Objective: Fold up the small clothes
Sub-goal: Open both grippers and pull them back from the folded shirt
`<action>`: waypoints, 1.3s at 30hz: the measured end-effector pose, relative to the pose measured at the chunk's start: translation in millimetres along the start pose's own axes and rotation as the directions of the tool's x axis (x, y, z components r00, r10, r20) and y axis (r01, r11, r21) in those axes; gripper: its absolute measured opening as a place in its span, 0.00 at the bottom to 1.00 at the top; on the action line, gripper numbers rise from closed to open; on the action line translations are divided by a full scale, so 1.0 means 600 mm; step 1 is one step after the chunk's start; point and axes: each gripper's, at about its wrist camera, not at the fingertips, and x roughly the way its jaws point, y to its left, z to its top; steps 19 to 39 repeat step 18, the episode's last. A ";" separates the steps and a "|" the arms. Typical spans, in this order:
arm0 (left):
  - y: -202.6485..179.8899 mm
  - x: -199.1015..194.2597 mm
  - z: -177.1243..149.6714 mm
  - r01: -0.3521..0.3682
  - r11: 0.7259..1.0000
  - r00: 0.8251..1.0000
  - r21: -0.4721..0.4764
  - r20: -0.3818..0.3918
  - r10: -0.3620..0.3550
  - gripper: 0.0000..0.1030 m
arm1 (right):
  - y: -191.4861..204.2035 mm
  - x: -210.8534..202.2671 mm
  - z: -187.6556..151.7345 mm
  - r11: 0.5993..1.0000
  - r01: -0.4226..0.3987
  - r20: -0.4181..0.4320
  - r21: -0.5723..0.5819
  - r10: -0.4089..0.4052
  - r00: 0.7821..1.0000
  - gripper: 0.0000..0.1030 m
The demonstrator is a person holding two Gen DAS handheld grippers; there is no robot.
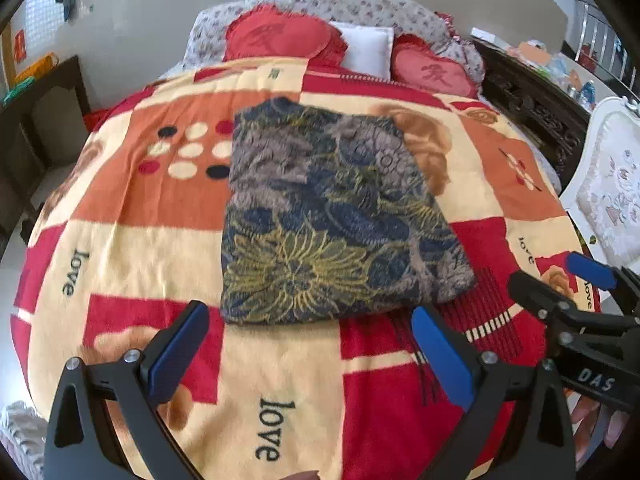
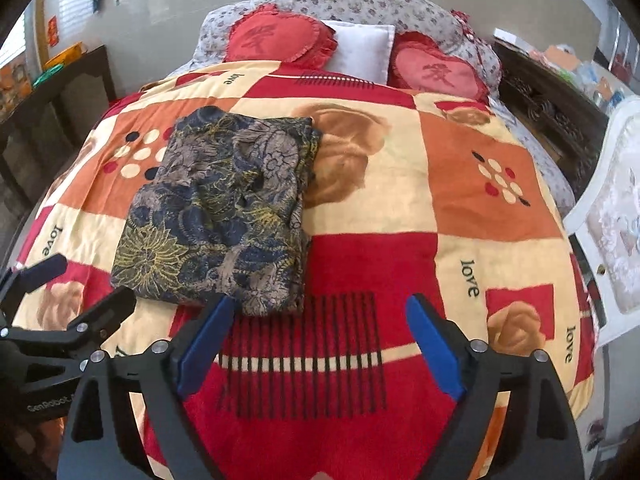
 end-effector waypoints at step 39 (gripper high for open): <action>0.003 0.005 -0.029 -0.037 0.999 0.999 0.010 -0.017 0.037 1.00 | -0.018 -0.007 -0.005 1.000 0.027 0.028 0.007 -0.027 0.999 1.00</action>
